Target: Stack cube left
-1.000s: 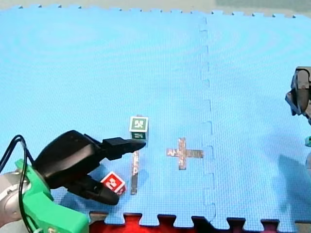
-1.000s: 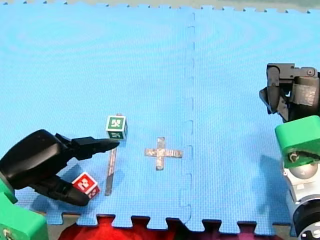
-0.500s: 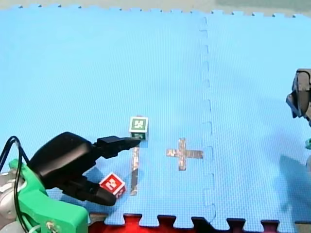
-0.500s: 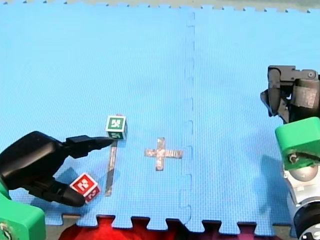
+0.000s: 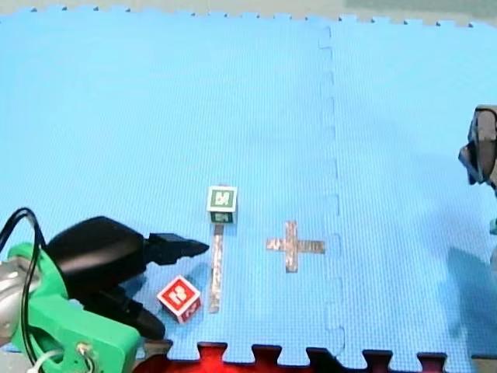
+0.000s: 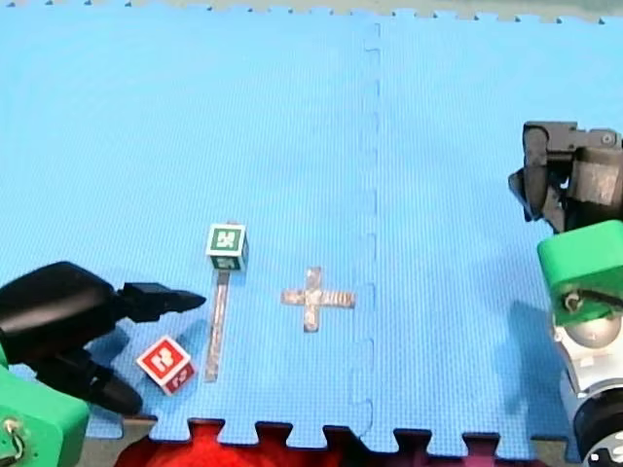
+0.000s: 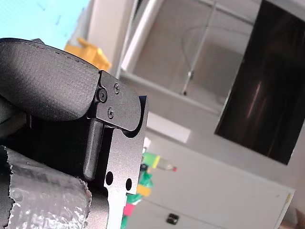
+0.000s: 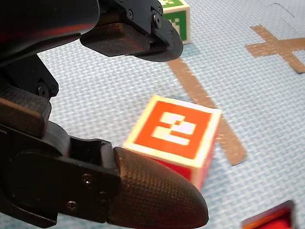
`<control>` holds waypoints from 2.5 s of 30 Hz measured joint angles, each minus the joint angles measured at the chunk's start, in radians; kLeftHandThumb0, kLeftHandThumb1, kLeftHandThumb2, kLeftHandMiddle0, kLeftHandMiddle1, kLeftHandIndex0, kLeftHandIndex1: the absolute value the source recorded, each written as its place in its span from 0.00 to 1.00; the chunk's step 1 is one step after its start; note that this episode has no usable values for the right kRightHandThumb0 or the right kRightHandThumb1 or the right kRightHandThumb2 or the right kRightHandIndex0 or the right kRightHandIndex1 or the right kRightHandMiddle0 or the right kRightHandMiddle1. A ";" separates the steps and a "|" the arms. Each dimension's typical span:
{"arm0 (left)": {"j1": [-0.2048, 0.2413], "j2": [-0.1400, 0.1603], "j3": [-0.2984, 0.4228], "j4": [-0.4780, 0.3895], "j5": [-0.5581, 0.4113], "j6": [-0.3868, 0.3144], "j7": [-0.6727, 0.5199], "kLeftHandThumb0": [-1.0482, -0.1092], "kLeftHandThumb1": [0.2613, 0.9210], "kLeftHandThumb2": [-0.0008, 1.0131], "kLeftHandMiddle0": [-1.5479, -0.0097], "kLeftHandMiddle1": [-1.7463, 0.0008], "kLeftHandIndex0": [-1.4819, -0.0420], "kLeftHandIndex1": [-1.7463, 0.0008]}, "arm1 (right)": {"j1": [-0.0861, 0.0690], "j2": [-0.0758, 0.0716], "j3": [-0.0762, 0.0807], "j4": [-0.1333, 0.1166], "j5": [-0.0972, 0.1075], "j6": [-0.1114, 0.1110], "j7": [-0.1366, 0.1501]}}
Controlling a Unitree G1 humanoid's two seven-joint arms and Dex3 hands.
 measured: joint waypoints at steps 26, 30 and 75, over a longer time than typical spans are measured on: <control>-0.034 0.031 -0.026 0.019 0.116 -0.093 0.134 0.08 0.88 0.00 0.36 0.00 0.45 0.97 | 0.000 -0.010 -0.010 -0.005 0.021 -0.007 0.036; -0.024 0.021 -0.033 0.036 0.172 -0.111 0.252 0.11 0.88 0.00 0.36 0.00 0.41 0.97 | 0.000 -0.010 -0.010 -0.005 0.023 -0.009 0.038; -0.219 -0.157 -0.410 0.684 0.503 -0.107 1.227 0.66 0.85 0.01 0.34 0.00 0.08 0.97 | 0.001 -0.031 -0.005 -0.016 -0.009 -0.030 0.003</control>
